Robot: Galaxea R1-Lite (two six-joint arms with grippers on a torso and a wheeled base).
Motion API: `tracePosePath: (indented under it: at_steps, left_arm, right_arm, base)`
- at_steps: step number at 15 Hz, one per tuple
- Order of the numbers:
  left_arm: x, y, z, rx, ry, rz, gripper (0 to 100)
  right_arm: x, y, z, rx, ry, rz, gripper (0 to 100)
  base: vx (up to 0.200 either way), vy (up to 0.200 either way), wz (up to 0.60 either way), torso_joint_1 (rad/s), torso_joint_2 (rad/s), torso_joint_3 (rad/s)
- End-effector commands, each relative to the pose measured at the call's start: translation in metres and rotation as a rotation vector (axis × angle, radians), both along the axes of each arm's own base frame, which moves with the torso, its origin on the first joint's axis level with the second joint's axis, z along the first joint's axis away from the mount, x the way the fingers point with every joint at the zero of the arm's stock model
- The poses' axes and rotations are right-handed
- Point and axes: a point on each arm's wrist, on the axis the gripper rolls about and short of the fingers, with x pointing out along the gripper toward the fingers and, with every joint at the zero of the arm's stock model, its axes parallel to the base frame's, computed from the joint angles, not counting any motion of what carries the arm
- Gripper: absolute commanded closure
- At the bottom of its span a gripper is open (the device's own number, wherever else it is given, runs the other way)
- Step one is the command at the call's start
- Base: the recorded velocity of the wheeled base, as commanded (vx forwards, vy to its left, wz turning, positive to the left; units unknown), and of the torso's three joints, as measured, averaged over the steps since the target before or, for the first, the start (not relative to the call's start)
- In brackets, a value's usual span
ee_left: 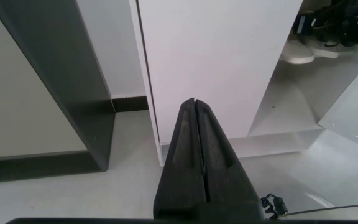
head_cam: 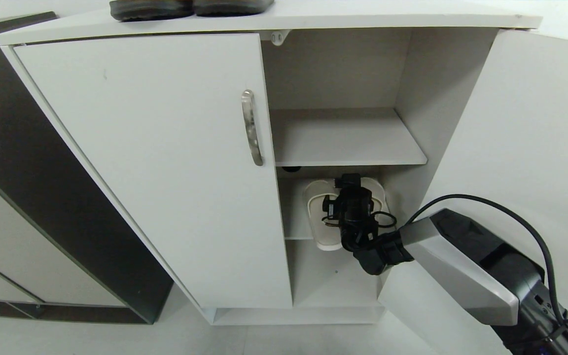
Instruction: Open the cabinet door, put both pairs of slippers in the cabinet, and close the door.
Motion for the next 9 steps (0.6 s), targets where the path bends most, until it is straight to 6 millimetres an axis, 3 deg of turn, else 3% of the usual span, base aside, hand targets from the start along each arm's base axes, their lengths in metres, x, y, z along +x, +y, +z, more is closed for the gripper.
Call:
tracePosePath:
  at_steps: [1, 5, 9]
  left_arm:
    - [0.000, 0.000, 0.000, 0.000, 0.000, 0.000, 100]
    - [0.000, 0.000, 0.000, 0.000, 0.000, 0.000, 100]
    - [0.000, 0.000, 0.000, 0.000, 0.000, 0.000, 100]
  right_arm:
    - [-0.012, -0.003, 0.010, -0.007, 0.014, 0.008, 0]
    - [-0.063, -0.001, 0.020, 0.000, 0.036, 0.062, 0]
    - [-0.116, -0.014, 0.021, -0.012, 0.050, 0.111, 0]
  base:
    - [0.000, 0.000, 0.00, 0.000, 0.00, 0.000]
    - [0.000, 0.000, 0.00, 0.000, 0.00, 0.000]
    - [0.000, 0.000, 0.00, 0.000, 0.00, 0.000]
